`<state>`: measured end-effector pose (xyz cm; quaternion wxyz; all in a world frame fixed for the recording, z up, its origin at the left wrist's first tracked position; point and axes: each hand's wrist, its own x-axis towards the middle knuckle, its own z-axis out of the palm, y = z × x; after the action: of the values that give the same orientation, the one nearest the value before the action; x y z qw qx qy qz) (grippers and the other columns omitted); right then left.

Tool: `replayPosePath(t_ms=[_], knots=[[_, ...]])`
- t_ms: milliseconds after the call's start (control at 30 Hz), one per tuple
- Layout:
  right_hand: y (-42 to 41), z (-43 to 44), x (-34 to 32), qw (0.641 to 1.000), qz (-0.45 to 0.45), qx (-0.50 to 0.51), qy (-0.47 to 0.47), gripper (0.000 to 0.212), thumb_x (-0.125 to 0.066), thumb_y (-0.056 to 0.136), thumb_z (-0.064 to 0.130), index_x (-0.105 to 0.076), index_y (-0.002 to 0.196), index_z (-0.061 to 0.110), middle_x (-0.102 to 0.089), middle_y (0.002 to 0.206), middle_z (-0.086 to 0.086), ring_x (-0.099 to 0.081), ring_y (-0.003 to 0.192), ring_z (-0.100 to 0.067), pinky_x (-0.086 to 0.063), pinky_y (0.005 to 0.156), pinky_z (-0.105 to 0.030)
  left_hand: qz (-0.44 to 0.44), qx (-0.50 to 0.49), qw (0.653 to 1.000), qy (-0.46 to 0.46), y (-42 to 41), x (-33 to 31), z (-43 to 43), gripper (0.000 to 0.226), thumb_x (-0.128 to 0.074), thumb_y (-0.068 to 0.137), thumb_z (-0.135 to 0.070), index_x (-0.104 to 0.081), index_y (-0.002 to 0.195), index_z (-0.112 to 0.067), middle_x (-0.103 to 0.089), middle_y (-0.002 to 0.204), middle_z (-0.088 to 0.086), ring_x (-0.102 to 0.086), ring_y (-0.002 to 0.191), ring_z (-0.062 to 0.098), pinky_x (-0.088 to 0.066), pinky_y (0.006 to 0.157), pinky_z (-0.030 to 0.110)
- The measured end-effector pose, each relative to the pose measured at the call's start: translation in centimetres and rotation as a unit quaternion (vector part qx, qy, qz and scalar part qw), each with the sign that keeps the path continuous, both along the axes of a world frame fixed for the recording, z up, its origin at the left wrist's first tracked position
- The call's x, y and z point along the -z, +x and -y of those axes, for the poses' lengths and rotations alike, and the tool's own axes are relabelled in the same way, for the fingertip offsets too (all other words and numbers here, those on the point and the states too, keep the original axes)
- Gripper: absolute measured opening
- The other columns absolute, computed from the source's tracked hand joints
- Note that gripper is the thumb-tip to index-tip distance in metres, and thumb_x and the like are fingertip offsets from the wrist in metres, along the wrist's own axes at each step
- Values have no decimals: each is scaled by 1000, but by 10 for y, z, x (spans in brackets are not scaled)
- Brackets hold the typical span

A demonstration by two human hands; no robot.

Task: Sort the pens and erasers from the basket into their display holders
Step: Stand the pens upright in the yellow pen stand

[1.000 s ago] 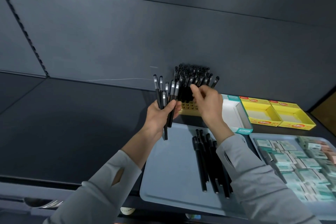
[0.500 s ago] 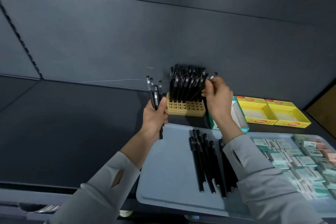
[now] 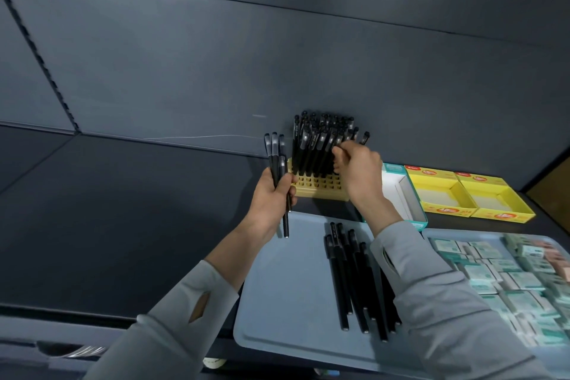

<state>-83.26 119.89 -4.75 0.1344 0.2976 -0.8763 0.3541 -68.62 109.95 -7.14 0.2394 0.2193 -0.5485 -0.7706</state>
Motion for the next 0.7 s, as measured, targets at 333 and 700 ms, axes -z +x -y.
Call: replayPosePath(t_ms=[333, 700], knots=[[43, 3, -3, 955, 219, -166, -114, 21, -67, 88, 45, -74, 81, 27, -71, 73, 8, -66, 72, -11, -57, 76, -39, -22, 21, 1000, -8, 6, -3, -12, 15, -51, 100, -14, -64, 100, -6, -72, 86, 5, -69, 77, 13, -57, 72, 23], [29, -18, -13, 956, 234, -88, -156, 17, -65, 93, 21, -63, 76, 24, -66, 74, 2, -62, 67, -14, -56, 72, -39, 29, -16, 999, 28, 5, -2, -11, 23, -43, 103, -22, -62, 114, -13, -71, 99, 3, -69, 84, 12, -57, 79, 28]])
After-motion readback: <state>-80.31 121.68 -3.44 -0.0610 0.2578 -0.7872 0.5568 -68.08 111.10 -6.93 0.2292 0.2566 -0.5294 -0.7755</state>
